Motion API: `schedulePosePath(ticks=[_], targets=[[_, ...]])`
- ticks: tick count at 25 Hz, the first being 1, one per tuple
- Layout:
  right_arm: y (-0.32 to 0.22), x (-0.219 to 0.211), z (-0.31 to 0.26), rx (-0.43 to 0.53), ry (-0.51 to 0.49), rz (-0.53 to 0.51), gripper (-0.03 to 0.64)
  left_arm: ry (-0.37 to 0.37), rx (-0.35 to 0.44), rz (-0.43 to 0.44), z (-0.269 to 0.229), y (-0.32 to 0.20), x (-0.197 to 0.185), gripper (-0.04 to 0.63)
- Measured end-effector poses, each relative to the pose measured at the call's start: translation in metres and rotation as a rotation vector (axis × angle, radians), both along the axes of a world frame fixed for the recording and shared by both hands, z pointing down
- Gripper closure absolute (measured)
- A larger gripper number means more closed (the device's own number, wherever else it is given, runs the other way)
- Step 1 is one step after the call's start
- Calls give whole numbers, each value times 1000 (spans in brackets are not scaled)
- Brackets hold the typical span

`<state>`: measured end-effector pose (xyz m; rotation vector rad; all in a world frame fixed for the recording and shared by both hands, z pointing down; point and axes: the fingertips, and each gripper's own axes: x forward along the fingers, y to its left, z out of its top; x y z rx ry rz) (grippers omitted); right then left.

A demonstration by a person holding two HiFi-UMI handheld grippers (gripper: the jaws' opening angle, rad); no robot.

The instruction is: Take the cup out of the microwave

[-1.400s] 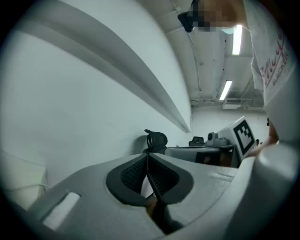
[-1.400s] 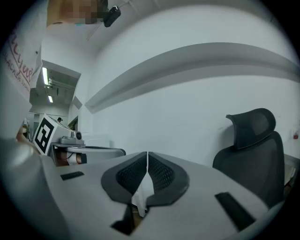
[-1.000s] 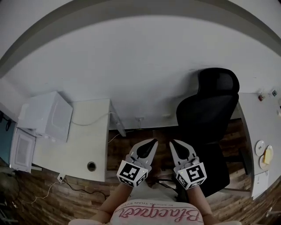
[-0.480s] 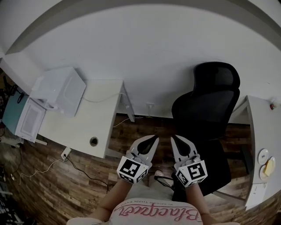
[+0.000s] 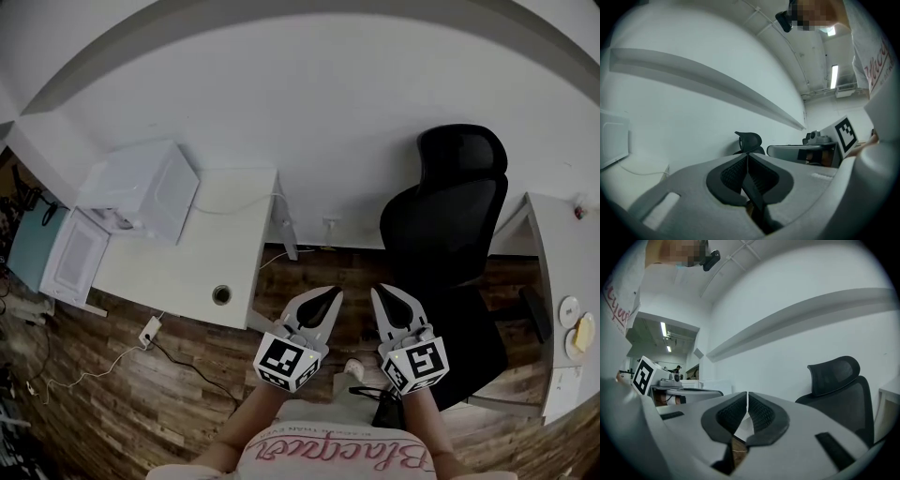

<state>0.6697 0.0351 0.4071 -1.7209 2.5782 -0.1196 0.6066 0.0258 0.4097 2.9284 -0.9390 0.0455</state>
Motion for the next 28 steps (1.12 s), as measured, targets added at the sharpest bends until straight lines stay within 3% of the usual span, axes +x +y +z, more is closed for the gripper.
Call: schedulePosePath(ticks=[5,15,28], targets=[[28,-36,-5,21,2,28,598,-2,8,25,0,22,-36,581],[66,-104,-13,46,33,8,598,24,36,-19,-8,60,-112,581],[103,-209,-13,48,41,-85,598,47,56,-145,-11,100,-224,581]])
